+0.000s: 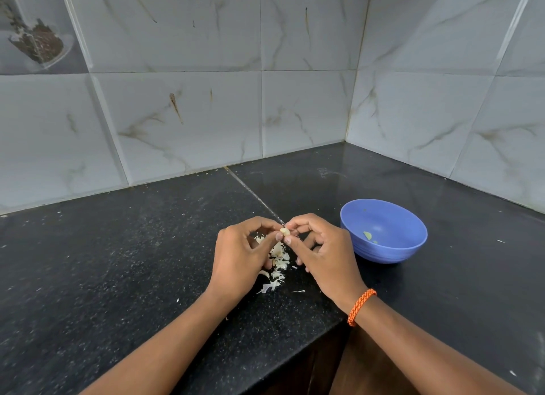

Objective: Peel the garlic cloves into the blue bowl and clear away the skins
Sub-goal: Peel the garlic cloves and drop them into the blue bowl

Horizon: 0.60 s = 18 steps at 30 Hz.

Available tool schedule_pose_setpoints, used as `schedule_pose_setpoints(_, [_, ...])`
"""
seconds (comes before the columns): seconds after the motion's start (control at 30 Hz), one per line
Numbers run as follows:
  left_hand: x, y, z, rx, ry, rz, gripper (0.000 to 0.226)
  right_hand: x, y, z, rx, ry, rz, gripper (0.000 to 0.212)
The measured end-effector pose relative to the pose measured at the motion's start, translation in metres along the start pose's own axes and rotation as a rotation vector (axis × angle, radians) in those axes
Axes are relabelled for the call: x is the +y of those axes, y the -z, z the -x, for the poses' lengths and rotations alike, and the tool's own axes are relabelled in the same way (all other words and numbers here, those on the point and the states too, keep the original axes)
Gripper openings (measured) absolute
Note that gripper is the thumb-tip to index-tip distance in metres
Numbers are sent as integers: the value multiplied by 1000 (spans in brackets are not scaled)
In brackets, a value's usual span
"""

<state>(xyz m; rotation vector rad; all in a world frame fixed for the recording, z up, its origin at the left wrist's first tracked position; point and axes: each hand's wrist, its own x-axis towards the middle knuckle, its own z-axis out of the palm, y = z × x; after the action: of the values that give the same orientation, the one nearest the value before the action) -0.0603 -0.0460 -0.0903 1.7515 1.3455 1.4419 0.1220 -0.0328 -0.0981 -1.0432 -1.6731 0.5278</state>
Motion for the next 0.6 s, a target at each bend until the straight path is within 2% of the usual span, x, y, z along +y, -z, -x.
schedule_pose_setpoints(0.23, [0, 1, 1, 8, 34, 105, 6, 0, -2, 0, 23, 116, 108, 19])
schedule_pose_setpoints(0.6, [8, -2, 0, 4, 231, 340, 12, -3, -5, 8, 116, 348, 436, 16])
